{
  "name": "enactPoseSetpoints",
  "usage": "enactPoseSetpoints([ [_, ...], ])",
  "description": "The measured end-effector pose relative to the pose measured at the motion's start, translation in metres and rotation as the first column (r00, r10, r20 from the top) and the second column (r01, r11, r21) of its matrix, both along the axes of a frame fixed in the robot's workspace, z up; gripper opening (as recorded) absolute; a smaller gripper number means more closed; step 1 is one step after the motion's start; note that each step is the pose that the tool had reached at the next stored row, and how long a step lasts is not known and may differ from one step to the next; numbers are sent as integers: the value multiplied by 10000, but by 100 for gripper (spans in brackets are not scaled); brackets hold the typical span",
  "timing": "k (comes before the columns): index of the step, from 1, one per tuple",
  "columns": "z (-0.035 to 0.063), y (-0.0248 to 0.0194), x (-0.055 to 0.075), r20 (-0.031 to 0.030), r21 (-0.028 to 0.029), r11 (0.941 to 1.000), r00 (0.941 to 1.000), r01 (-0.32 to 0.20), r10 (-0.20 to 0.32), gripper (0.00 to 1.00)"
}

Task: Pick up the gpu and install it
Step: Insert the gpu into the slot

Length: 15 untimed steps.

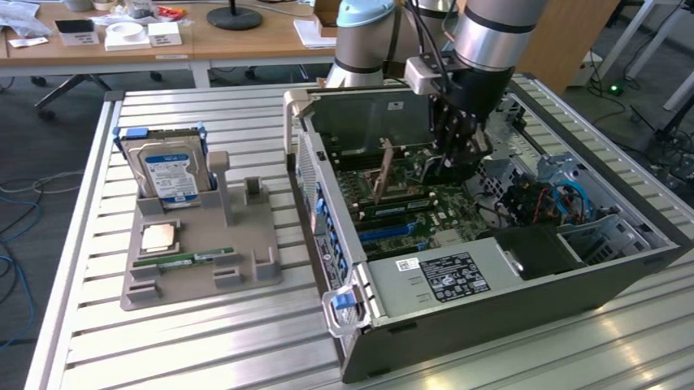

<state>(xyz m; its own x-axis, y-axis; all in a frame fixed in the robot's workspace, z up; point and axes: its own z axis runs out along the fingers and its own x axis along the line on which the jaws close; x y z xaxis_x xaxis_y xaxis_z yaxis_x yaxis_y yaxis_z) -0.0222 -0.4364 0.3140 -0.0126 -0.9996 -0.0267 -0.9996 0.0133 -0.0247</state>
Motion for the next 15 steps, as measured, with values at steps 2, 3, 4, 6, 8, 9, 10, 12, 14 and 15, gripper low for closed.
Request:
enactPoseSetpoints([
  [2,-2,0,-7,0,0,10000,10000,1,-1,26],
  [3,-2,0,-12,0,-1,10000,10000,0,0,26],
  [4,-3,0,-15,0,-1,10000,10000,0,0,26],
  [6,-3,0,-15,0,0,10000,10000,-2,2,26],
  [8,-3,0,-15,0,0,10000,10000,-1,1,26],
  [9,-3,0,-16,0,0,10000,10000,0,0,26],
  [10,-3,0,-18,0,0,10000,10000,1,-1,26],
  [12,-3,0,-26,0,1,10000,10000,1,-1,26],
  [14,-3,0,-32,0,1,10000,10000,0,0,26],
  [15,-3,0,-32,0,0,10000,10000,-1,1,26],
])
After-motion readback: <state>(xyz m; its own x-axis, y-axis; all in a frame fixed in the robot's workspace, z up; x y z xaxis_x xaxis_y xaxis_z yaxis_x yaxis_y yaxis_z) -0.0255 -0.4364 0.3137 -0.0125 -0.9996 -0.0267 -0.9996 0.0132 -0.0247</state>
